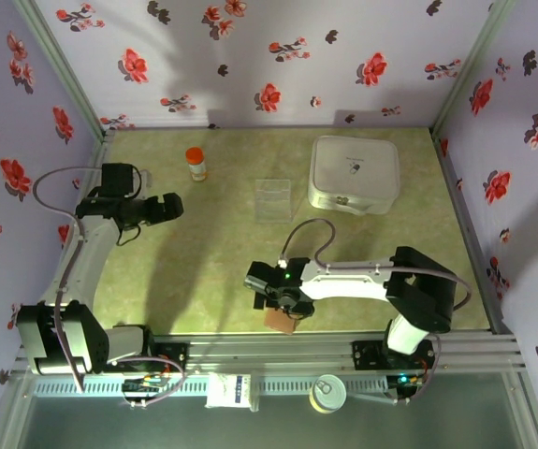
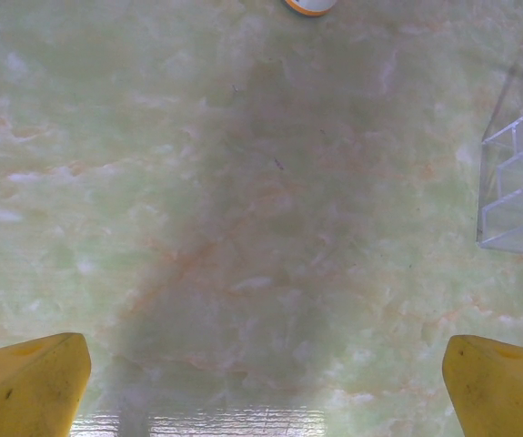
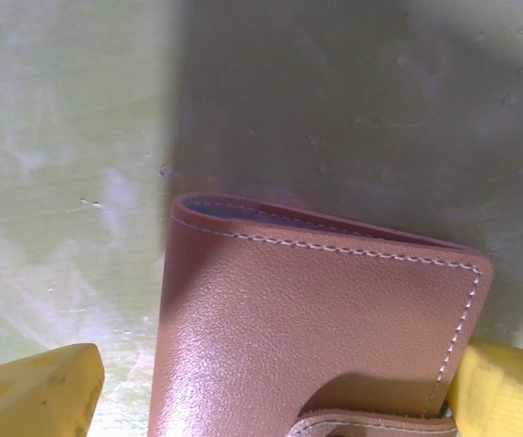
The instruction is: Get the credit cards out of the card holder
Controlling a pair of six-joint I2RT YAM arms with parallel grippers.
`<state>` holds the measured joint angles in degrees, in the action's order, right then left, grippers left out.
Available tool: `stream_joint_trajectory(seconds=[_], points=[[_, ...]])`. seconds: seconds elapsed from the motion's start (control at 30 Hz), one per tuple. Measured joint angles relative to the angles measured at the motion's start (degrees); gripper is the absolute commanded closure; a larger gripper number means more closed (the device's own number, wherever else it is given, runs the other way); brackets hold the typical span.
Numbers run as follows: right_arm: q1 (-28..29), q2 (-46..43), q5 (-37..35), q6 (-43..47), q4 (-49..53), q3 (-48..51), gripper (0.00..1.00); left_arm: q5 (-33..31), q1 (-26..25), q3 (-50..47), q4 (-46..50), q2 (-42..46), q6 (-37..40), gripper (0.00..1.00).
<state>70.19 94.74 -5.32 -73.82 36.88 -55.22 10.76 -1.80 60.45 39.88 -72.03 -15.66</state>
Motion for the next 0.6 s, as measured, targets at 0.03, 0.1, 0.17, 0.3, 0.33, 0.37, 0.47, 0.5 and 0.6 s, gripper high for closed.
stream_joint_trajectory(seconds=[0.03,0.1,0.17,0.3,0.33,0.37,0.47,0.5,0.6], points=[[0.00,0.11,0.02,-0.22,0.42,-0.20,0.07,0.02,0.00,0.00,0.00,0.00,0.00,0.00],[0.00,0.33,-0.04,-0.33,1.62,-0.90,0.08,0.02,0.00,0.00,-0.02,0.00,0.00,0.00],[0.00,0.50,-0.09,-0.33,2.75,-1.86,0.09,0.02,0.11,0.00,-0.02,0.00,0.00,0.00],[-0.02,0.90,-0.04,-0.33,3.48,-2.16,0.12,0.04,0.33,0.00,-0.04,0.00,0.00,0.00],[-0.02,1.14,-0.04,-0.33,3.52,-2.16,0.13,0.04,0.37,0.00,-0.07,0.00,0.00,0.00],[-0.02,1.38,-0.02,-0.33,3.52,-2.16,0.14,0.04,0.42,0.00,-0.11,-0.02,0.00,0.00],[-0.35,1.92,0.31,-0.31,3.50,-2.14,0.16,0.07,0.70,0.00,-0.13,-0.02,0.00,0.00],[-0.52,2.03,0.48,-0.28,3.50,-2.16,0.18,0.07,0.76,0.00,-0.13,-0.02,0.00,0.00],[-1.33,2.25,1.05,-0.09,3.19,-2.14,0.22,0.07,0.98,0.00,-0.13,-0.02,0.00,0.00]])
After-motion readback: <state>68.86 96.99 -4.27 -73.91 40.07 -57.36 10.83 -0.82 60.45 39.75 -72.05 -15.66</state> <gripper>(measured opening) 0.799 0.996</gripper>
